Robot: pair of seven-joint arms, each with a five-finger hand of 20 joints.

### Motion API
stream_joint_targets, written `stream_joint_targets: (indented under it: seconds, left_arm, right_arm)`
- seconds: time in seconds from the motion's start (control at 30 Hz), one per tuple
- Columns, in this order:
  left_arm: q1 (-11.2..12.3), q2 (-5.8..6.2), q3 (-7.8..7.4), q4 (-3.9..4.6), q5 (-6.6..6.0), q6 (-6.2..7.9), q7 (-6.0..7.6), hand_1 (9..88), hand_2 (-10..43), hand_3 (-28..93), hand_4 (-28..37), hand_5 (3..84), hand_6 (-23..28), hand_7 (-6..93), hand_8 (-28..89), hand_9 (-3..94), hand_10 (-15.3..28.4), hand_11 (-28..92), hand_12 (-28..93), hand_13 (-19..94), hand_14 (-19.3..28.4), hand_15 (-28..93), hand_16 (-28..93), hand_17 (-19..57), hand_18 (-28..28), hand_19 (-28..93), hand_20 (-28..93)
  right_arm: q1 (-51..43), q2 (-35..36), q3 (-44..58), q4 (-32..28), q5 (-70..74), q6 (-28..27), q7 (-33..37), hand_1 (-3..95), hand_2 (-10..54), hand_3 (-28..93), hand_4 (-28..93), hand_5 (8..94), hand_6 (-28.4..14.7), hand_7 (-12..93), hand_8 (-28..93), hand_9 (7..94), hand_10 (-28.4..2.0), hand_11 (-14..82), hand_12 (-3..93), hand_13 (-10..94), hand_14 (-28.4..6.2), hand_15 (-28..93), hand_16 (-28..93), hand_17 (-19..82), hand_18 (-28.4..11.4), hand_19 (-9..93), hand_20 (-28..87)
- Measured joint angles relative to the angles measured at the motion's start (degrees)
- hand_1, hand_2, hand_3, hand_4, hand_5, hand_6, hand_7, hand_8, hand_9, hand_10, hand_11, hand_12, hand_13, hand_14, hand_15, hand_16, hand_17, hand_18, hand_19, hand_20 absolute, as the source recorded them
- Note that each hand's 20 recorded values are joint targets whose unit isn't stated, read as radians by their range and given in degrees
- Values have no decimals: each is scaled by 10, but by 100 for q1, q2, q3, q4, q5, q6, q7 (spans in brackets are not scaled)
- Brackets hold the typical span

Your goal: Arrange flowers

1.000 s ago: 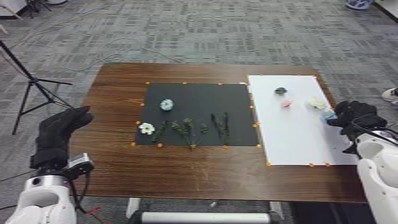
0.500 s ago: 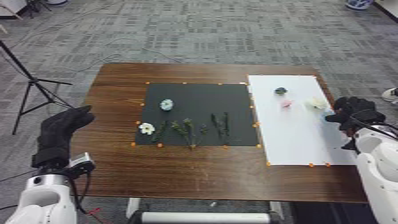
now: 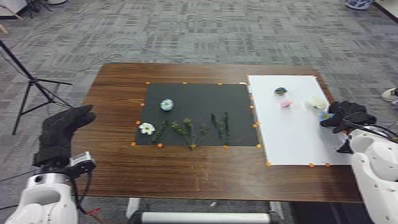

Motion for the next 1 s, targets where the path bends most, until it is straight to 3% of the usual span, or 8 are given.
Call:
stream_joint_targets:
  seconds: [0.17,0.33,0.43,0.57,0.63,0.7,0.83,1.0]
  left_arm:
    - [-19,0,6,0,0,5,-5,273,128,694,-262,565,21,193,-83,553,144,267,152,442,185,271,-23,100,117,86,189]
    - [-11,0,-4,-6,-3,6,-3,274,128,694,-262,565,21,192,-83,553,145,267,152,442,185,271,-23,99,117,86,188]
    - [5,0,-23,-8,-10,7,-2,273,128,694,-263,565,22,191,-83,553,145,267,152,442,185,271,-23,99,117,86,189]
    - [8,-3,-26,-8,-10,7,-2,274,128,694,-263,565,22,191,-82,553,145,267,152,442,185,271,-23,99,118,87,189]
    - [8,-4,-26,-8,-10,7,-2,274,127,694,-263,566,22,191,-82,553,145,267,152,443,184,271,-23,99,118,87,188]
    - [7,-4,-24,-8,-10,7,-2,273,127,695,-262,565,22,191,-82,553,145,267,152,443,184,271,-24,99,117,87,188]
    - [6,-4,-24,-8,-16,7,-2,273,127,695,-262,566,22,191,-82,553,145,268,153,443,184,272,-24,99,117,87,188]
    - [2,-3,-15,-8,-16,6,-2,273,126,696,-262,566,22,191,-82,554,145,267,153,443,184,271,-24,98,118,88,188]
  right_arm:
    - [90,35,-131,80,107,281,75,543,-95,655,-221,741,9,311,72,842,-102,222,369,763,-91,654,318,406,-235,859,567]
    - [29,134,-303,88,581,1013,150,544,-95,657,-220,757,10,303,68,856,-97,221,375,767,-90,660,326,406,-237,864,569]
    - [-35,241,-359,-82,750,1147,163,514,-95,657,-207,755,10,302,72,847,-100,235,349,758,-91,654,336,400,-236,861,569]
    - [-69,372,-366,-391,763,966,162,432,-95,682,-196,679,9,261,67,785,-115,268,262,730,-100,647,332,380,-233,846,571]
    - [-66,401,-336,-503,774,785,131,376,-95,728,-192,646,6,256,-56,752,-121,274,241,719,-104,648,329,374,-234,841,575]
    - [-60,406,-301,-562,788,640,73,340,-95,738,-187,596,-4,250,-96,698,-132,261,234,709,-108,651,328,364,-239,837,577]
    - [-56,406,-281,-631,776,491,-78,287,-95,740,-182,522,-19,236,-92,605,-153,234,235,686,-117,659,326,349,-247,833,581]
    - [54,398,-371,-646,692,22,-162,267,-95,736,-179,504,-24,229,-86,578,-159,223,234,678,-121,664,321,344,-251,831,584]
